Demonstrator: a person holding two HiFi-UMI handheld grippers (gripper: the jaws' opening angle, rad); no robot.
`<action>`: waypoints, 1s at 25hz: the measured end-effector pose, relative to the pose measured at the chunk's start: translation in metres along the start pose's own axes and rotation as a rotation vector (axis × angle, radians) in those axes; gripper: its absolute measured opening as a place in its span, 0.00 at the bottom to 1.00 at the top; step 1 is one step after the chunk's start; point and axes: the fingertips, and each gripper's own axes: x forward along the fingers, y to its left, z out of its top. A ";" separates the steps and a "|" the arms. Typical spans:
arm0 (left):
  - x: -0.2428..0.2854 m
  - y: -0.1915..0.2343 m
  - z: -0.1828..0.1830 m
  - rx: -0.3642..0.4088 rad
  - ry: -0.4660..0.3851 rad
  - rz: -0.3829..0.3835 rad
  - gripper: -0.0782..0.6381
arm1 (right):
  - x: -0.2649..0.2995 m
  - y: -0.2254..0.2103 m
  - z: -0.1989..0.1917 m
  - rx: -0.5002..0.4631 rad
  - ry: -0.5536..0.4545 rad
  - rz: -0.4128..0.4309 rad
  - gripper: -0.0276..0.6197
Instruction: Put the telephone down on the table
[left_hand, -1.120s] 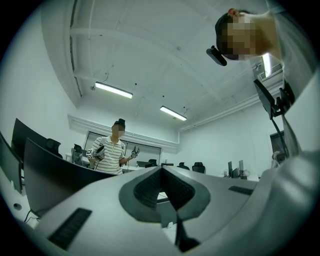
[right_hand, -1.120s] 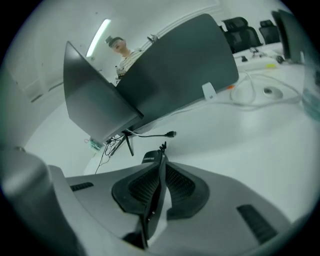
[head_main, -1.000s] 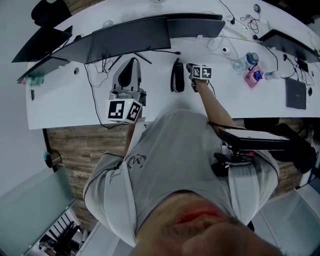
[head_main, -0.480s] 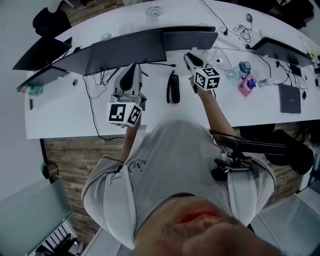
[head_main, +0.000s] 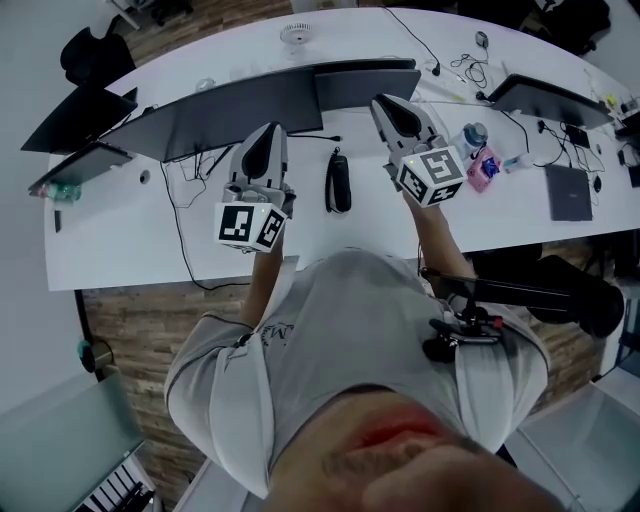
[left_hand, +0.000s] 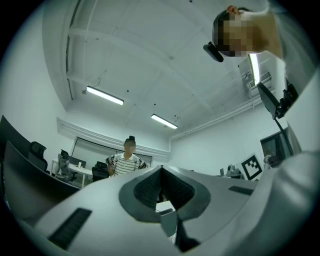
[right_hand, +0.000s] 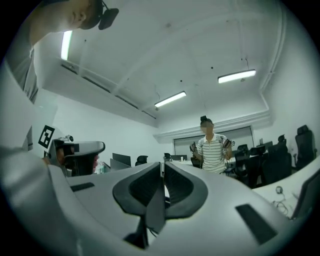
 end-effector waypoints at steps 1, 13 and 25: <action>0.000 -0.002 0.001 -0.003 -0.002 -0.004 0.12 | -0.005 0.004 0.010 -0.017 -0.016 0.004 0.09; -0.001 -0.012 -0.003 -0.044 0.001 -0.034 0.12 | -0.024 0.031 0.034 -0.048 -0.040 0.012 0.06; 0.005 -0.004 0.009 -0.040 -0.008 -0.043 0.12 | 0.004 0.042 0.034 0.003 -0.014 0.038 0.06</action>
